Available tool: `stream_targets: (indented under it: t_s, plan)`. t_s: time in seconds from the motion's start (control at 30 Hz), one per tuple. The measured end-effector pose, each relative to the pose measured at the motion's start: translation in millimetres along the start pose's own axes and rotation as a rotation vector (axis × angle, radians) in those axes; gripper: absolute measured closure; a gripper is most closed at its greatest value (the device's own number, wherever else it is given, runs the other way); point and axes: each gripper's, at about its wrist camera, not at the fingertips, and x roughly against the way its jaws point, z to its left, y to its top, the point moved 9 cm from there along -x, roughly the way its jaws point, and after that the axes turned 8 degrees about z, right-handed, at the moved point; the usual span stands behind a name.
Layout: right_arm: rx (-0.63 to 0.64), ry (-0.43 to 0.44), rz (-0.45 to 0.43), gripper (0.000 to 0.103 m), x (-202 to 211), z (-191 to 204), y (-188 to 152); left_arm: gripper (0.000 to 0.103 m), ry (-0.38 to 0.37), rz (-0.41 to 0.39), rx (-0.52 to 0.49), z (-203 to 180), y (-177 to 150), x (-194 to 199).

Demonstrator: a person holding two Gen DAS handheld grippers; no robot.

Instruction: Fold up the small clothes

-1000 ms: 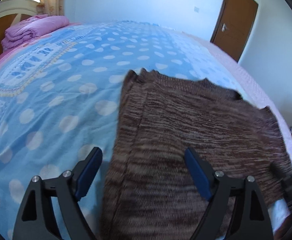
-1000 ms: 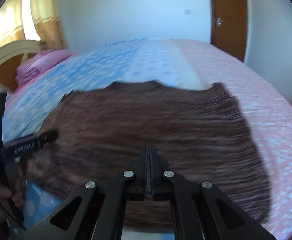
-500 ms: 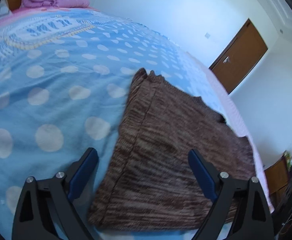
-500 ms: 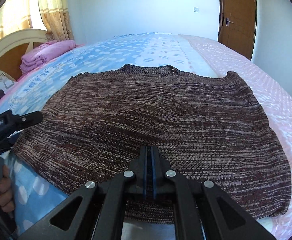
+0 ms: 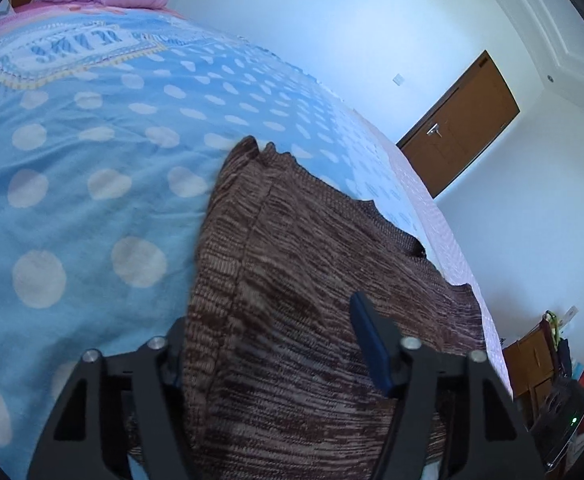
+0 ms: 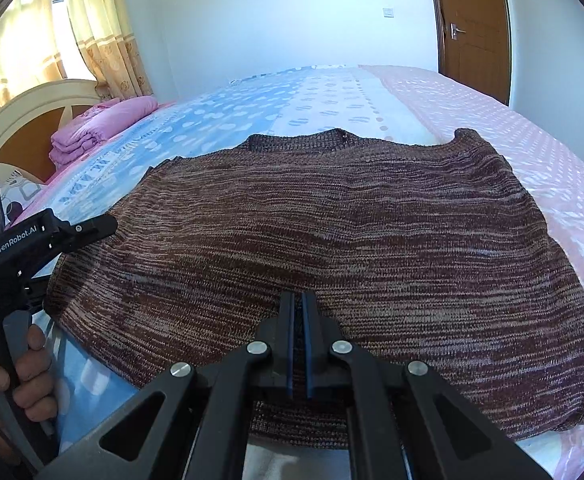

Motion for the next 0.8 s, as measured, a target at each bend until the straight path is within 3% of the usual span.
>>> stream_targets:
  t_s: [0.03, 0.13, 0.27, 0.37, 0.47, 0.6, 0.7, 0.73, 0.8]
  plan:
    - [0.000, -0.001, 0.000, 0.100, 0.1, -0.1, 0.0, 0.071, -0.008, 0.001, 0.003, 0.5, -0.8, 0.3]
    - [0.015, -0.025, 0.008, 0.100, 2.1, 2.8, 2.5, 0.074, -0.016, 0.004, 0.016, 2.0, -2.2, 0.1]
    - [0.001, 0.022, -0.023, 0.100, 10.9, 13.3, 11.7, 0.074, 0.015, -0.007, -0.015, -2.6, -2.1, 1.6]
    - [0.034, 0.046, 0.028, 0.100, -3.6, 26.1, 5.0, 0.077, 0.030, -0.018, -0.060, -10.9, -0.5, 4.4]
    - [0.039, 0.044, 0.040, 0.100, -7.4, 27.6, 4.9, 0.078, 0.052, -0.053, -0.161, -30.6, 2.0, 10.2]
    - [-0.036, 0.123, 0.041, 0.099, -5.2, 17.6, 6.5, 0.081, 0.049, -0.072, -0.293, -66.9, 2.1, 10.5]
    - [-0.126, 0.148, 0.032, 0.099, 4.4, -3.0, 10.6, 0.084, 0.025, -0.065, -0.434, -106.9, -2.6, 3.7]
    - [-0.142, 0.148, 0.026, 0.099, 7.9, -8.9, 12.9, 0.091, 0.012, -0.058, -0.475, -119.6, -5.8, 0.9]
    - [-0.179, 0.140, 0.001, 0.099, 19.4, -25.9, 19.6, 0.091, -0.008, -0.029, -0.538, -139.2, -14.6, -6.7]
